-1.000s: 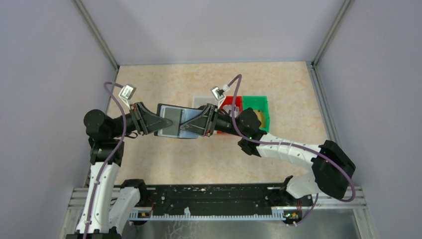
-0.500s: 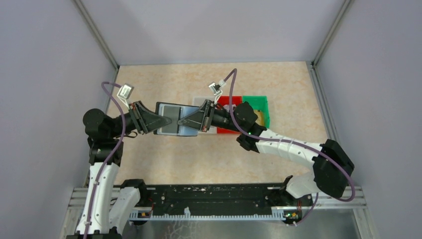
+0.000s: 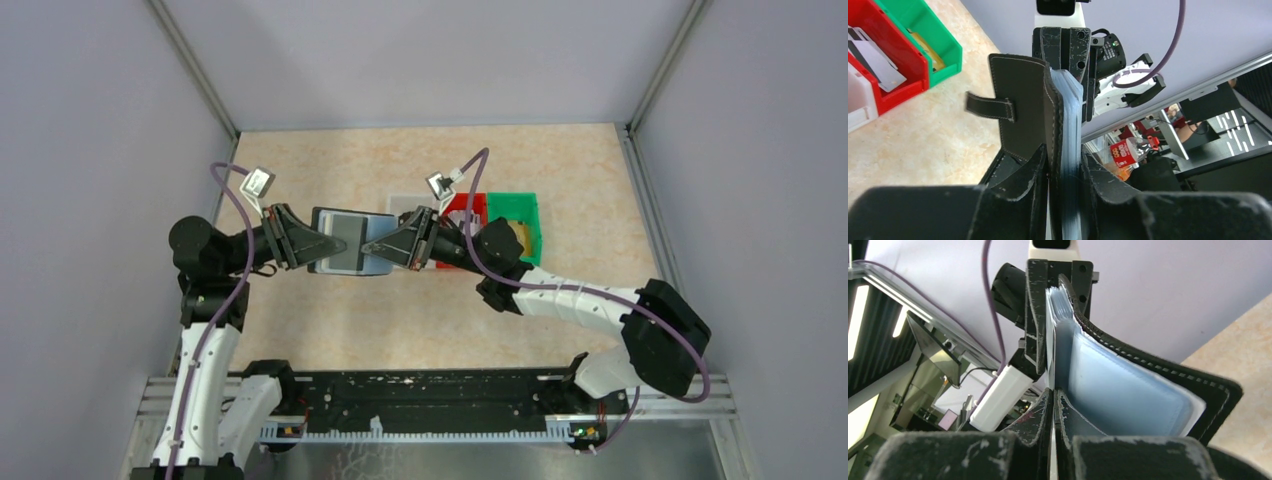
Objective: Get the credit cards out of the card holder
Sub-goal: Remove the credit card from the card holder.
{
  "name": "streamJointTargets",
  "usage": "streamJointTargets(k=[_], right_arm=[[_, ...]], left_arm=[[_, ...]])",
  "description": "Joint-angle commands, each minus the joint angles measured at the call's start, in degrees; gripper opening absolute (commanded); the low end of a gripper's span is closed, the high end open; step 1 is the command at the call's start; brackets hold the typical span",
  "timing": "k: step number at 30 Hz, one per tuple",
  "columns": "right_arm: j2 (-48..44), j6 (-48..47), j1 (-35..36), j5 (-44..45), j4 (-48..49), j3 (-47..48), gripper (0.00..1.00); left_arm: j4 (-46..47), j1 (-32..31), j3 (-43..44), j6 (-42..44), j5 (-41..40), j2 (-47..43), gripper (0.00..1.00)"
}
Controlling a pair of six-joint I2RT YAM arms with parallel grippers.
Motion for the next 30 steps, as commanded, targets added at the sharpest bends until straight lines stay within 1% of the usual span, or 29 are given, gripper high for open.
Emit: streamJointTargets(k=[1, 4, 7, 11, 14, 15, 16, 18, 19, 21, 22, 24, 26, 28, 30], right_arm=[[-0.33, 0.58, 0.26, 1.61, 5.37, -1.20, 0.00], [-1.34, 0.35, 0.09, 2.18, 5.24, -2.76, 0.00], [-2.14, 0.30, -0.06, 2.10, 5.04, -3.72, 0.00], [-2.78, -0.16, -0.32, 2.14, 5.08, -4.39, 0.00], [-2.14, -0.15, -0.25, 1.04, 4.52, -2.62, 0.00], [-1.84, 0.04, -0.31, 0.78, 4.54, -2.06, 0.09], [-1.48, 0.44, -0.32, 0.51, 4.74, -1.54, 0.22], [-0.84, 1.23, -0.32, 0.43, 5.76, -0.52, 0.38], [-0.49, 1.47, -0.28, 0.36, 6.05, 0.12, 0.42], [0.28, 1.83, -0.21, 0.15, 6.22, 1.43, 0.44], [0.74, 2.11, -0.16, -0.02, 6.15, 2.01, 0.44], [1.85, 3.01, -0.23, -0.34, 6.85, 2.93, 0.39], [3.06, 4.14, -0.25, -0.40, 8.67, 3.27, 0.25], [3.53, 5.33, -0.29, -0.74, 10.64, 2.98, 0.14], [3.33, 5.85, -0.51, -1.32, 12.14, 2.52, 0.02]], left_arm=[[7.44, -0.42, 0.26, -5.91, 2.10, 0.13, 0.26], [8.79, -0.39, 0.42, -6.86, 1.95, 0.31, 0.15], [9.77, -0.35, 0.45, -7.94, 1.62, 0.59, 0.12], [10.64, -0.39, 0.50, -8.24, 1.29, 0.60, 0.11], [10.49, -0.41, 0.06, -7.72, 1.07, 0.42, 0.05], [10.30, -0.37, 0.01, -7.50, 1.10, 0.41, 0.03], [10.01, -0.34, 0.00, -7.02, 1.11, 0.29, 0.00], [8.70, -0.35, 0.17, -5.68, 0.83, 0.04, 0.00], [7.42, -0.34, 0.44, -4.36, 0.79, -0.11, 0.00], [5.11, -0.34, 1.11, -1.86, 0.96, -0.30, 0.00], [4.40, -0.34, 1.26, -0.66, 1.09, -0.41, 0.00], [3.52, -0.35, 1.60, 0.49, 1.12, -0.59, 0.00], [2.90, -0.37, 1.88, 1.35, 1.12, -0.68, 0.00], [2.17, -0.35, 2.21, 2.61, 1.27, -0.65, 0.00], [-0.48, -0.34, 3.02, 5.25, 1.24, -0.46, 0.00]])
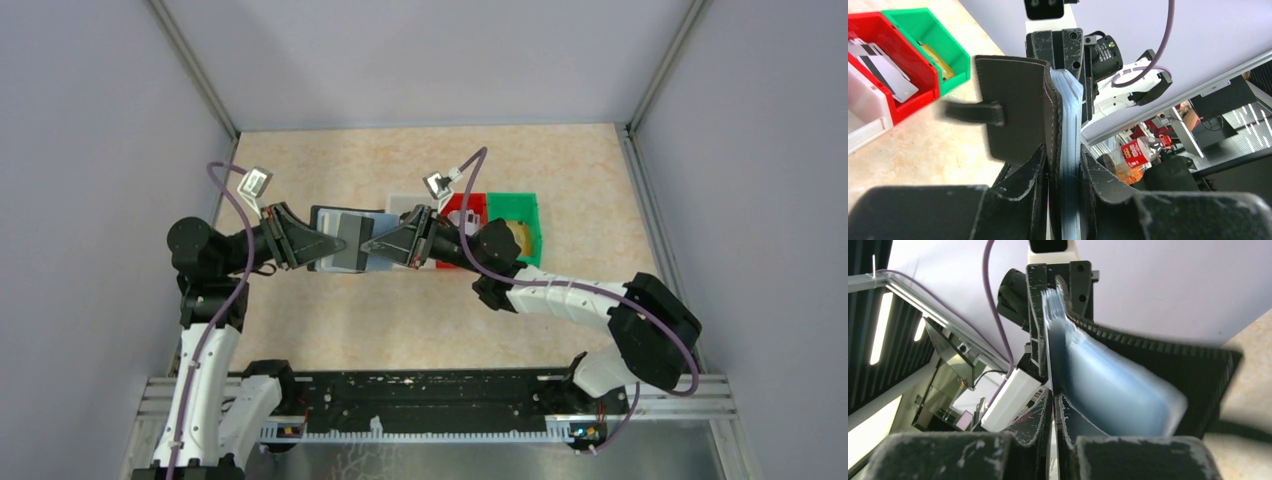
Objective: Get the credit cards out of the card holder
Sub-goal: Remove the credit card from the card holder.
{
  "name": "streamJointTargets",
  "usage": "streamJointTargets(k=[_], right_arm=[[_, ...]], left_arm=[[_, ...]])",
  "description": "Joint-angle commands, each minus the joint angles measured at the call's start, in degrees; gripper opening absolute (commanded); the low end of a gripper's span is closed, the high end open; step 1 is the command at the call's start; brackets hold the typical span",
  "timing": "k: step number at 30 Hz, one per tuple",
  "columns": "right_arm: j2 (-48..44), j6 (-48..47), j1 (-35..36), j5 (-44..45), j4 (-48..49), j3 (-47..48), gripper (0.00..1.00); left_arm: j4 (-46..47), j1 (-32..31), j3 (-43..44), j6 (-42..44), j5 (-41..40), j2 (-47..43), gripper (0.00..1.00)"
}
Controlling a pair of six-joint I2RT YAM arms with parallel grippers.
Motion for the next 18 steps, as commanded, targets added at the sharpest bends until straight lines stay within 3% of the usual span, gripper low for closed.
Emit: streamJointTargets(k=[1, 8, 14, 18], right_arm=[[-0.11, 1.68, -0.52, -0.68, 6.10, 2.43, 0.00], [-6.10, 2.66, -4.95, -2.30, 6.53, -3.04, 0.00], [-11.27, 3.49, -9.27, -2.63, 4.89, -8.18, 0.00], [-15.39, 3.40, -15.01, -4.10, -1.13, -12.17, 0.00]], left_arm=[[-4.86, -0.78, 3.49, 5.82, 1.38, -0.36, 0.00], [-13.66, -0.80, 5.67, 14.33, -2.27, 0.38, 0.00], [-15.16, -0.80, 6.20, 16.23, -2.79, 0.83, 0.00], [-16.45, -0.73, 7.50, 18.64, -3.18, 0.85, 0.00]])
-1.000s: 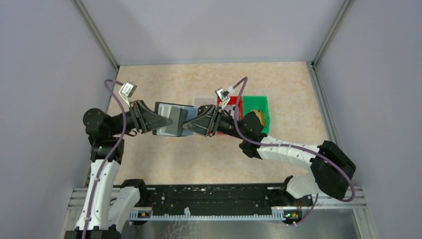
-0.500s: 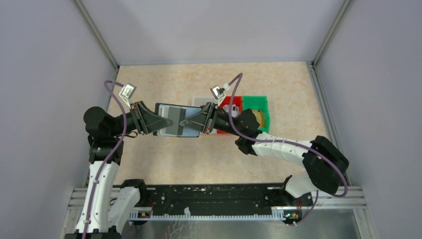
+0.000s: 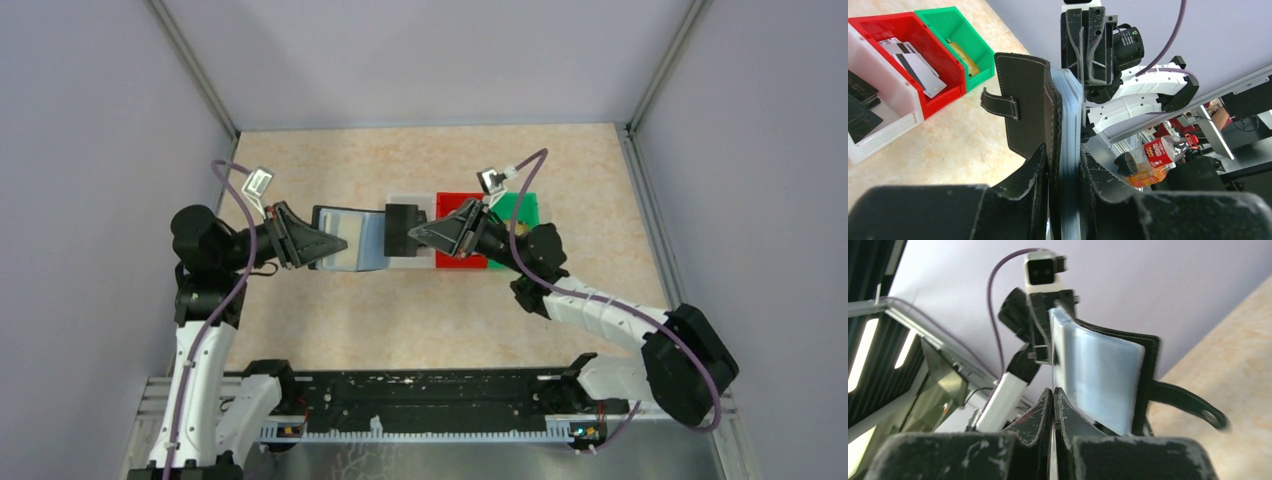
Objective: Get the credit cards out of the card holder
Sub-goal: Remove the credit card from the card holder, then place the credit card in the storage box.
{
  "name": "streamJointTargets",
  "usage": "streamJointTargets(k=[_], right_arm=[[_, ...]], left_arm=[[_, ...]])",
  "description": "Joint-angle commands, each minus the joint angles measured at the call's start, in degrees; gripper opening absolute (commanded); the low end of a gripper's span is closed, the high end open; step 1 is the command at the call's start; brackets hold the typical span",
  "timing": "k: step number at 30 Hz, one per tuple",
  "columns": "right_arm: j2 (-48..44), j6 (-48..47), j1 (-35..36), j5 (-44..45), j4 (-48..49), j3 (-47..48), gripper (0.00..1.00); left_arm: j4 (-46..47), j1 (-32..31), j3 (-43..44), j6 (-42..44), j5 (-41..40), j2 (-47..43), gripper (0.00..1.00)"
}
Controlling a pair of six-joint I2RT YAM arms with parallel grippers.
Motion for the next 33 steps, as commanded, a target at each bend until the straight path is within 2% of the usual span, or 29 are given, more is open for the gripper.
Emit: streamJointTargets(k=[1, 6, 10, 15, 25, 33], right_arm=[[-6.09, -0.28, -6.20, -1.55, -4.21, -4.38, 0.00], [-11.13, -4.42, -15.30, -3.07, -16.10, -8.32, 0.00], [-10.36, -14.71, -17.12, 0.05, -31.50, -3.77, 0.00], [-1.12, -19.00, -16.19, 2.56, -34.76, 0.79, 0.00], [22.43, -26.28, -8.08, 12.81, -43.76, 19.25, 0.00], [33.64, -29.32, -5.21, 17.46, -49.62, 30.09, 0.00]], left_arm=[[-2.07, -0.12, 4.22, 5.00, -1.06, -0.22, 0.00], [-4.25, -0.16, 5.54, 10.21, 0.61, -0.35, 0.00], [-5.94, -0.15, 6.28, 12.99, 0.15, -0.81, 0.00], [-4.92, -0.16, 7.28, 11.68, 1.16, -0.80, 0.00], [-3.91, -0.13, 8.49, 9.96, 2.75, -0.92, 0.00], [-2.49, -0.17, 8.25, 8.48, 5.37, -1.05, 0.00]])
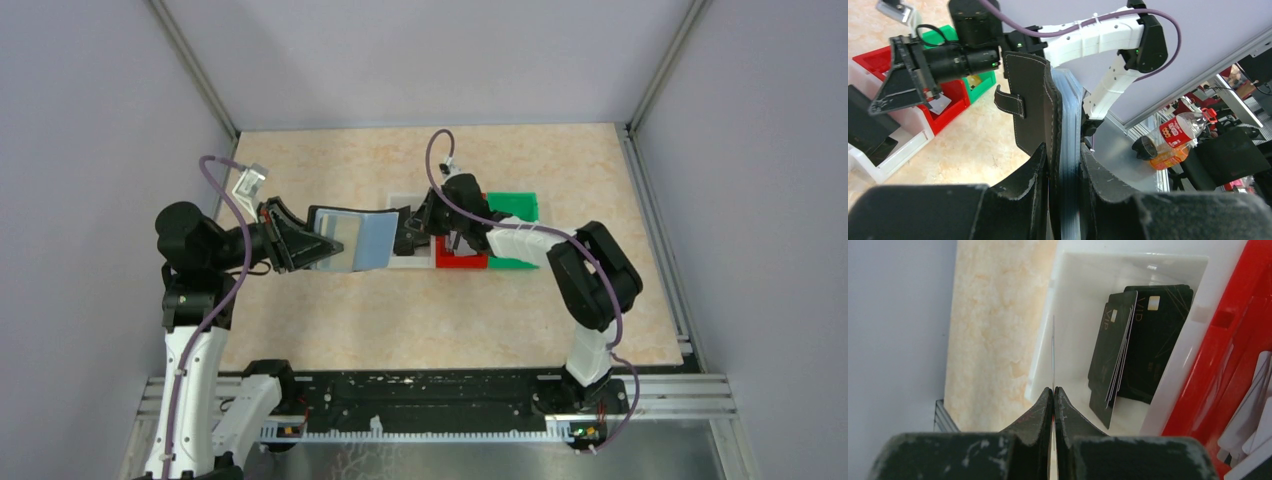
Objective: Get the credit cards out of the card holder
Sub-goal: Place the credit card in the storage box.
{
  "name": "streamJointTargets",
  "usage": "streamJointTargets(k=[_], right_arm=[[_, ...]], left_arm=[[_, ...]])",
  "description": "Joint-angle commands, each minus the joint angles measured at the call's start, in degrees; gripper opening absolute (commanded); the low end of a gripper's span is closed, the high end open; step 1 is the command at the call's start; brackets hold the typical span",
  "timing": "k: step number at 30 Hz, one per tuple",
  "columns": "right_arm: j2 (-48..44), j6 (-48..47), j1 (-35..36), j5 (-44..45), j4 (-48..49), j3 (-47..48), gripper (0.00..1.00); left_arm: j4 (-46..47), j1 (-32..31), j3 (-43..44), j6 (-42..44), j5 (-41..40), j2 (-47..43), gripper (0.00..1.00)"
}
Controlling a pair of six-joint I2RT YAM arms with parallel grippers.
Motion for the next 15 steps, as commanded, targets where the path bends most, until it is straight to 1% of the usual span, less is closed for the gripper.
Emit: streamJointTargets(k=[1, 5, 9, 14, 15], right_arm=[[3.33, -3.81, 1.72, 4.32, -3.16, 6.64, 0.00], [5.07, -5.35, 2.07, 5.49, -5.45, 9.37, 0.00], [4.12, -6.31, 2.05, 6.41, -7.77, 10.97, 0.23], [-2.74, -8.77, 2.05, 9.27, -10.74, 11.48, 0.42], [-4.54, -9.34, 1.99, 9.78, -11.46, 11.76, 0.44]], left_arm=[[3.25, -0.15, 1.71, -1.37, 2.90, -0.81, 0.00], [3.90, -0.16, 1.45, -1.99, 3.27, -1.02, 0.00], [4.01, -0.14, 1.59, -2.01, 3.51, -0.63, 0.00], [4.18, -0.13, 1.99, -1.99, 3.82, -0.16, 0.00], [4.19, -0.14, 1.97, -2.01, 3.91, -0.12, 0.00]])
